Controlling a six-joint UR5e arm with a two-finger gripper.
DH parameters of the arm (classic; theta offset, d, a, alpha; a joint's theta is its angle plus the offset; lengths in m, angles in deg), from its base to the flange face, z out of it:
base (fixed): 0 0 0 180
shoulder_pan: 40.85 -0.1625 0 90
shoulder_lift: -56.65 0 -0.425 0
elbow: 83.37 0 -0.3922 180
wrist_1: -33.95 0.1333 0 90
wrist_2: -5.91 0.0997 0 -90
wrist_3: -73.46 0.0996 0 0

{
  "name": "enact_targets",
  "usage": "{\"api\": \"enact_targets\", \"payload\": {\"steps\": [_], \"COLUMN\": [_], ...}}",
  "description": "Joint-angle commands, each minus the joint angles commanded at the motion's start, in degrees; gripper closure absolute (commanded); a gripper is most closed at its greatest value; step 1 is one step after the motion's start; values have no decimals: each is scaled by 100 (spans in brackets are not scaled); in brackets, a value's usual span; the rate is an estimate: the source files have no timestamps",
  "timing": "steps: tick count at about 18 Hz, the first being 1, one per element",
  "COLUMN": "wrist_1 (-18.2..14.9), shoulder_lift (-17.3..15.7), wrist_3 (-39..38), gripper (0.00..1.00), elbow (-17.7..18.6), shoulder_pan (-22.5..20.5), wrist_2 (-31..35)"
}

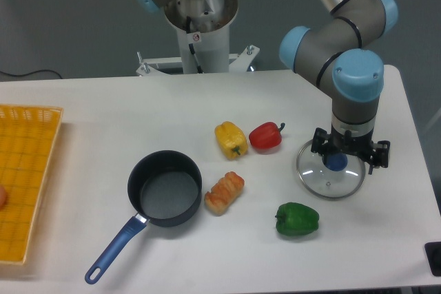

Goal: Pick up the green chilies
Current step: 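Release the glass lid and raise the gripper off its knob, then move the gripper over the green bell pepper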

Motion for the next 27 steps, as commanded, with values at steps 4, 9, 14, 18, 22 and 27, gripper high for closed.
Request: {"api": "enact_targets", "payload": {"steps": [4,9,14,18,22,27], "wrist_1": [341,606,606,624,624,607], "shoulder_lift": [88,263,430,492,457,597], "wrist_3": [-959,-2452,-4026,-4957,-5934,-6200], "gripper": [0,0,0,0,0,0], "elbow": [26,-18,-62,-114,-114,-149], "shoulder_pan": [-62,-70,-9,220,272,623], "wrist_2": [-9,0,-97,78,298,475]}}
